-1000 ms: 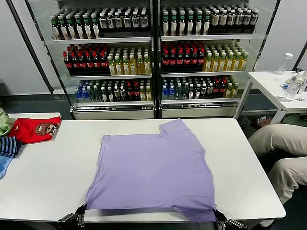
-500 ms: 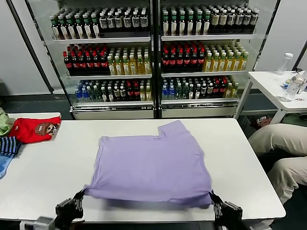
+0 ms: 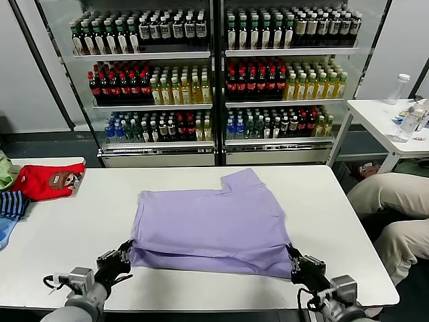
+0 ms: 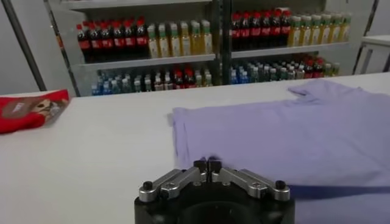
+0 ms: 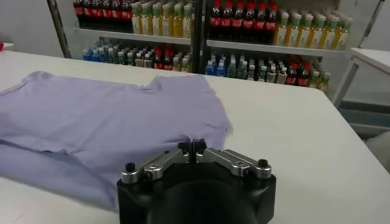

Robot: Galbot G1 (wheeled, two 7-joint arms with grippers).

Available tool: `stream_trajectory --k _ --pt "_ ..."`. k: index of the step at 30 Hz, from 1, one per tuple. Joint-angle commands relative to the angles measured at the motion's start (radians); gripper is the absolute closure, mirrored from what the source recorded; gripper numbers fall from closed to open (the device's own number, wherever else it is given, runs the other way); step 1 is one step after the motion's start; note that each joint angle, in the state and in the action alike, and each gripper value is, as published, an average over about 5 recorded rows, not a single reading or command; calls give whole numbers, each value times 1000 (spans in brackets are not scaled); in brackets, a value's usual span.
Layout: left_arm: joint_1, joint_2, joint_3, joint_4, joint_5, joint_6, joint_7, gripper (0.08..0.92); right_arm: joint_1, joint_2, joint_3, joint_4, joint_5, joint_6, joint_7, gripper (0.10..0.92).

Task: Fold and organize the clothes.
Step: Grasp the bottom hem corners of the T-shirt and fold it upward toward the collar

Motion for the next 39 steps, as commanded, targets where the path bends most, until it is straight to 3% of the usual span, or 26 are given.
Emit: stream_trajectory --k 1,22,27,34,39 --pt "-167 -13 51 146 4 10 35 912 141 18 -50 -101 1 -11 5 902" --pt "-162 -15 50 192 75 15 50 909 231 84 -140 -208 -42 -26 18 880" --pt "-120 3 22 163 85 36 38 821 215 82 -116 -188 -42 -32 22 751" --pt "-11 37 -65 46 13 38 -13 622 -7 28 43 -23 -39 -41 11 552" --pt "36 13 -61 0 -32 32 -35 475 -130 49 95 18 -42 -40 5 405"
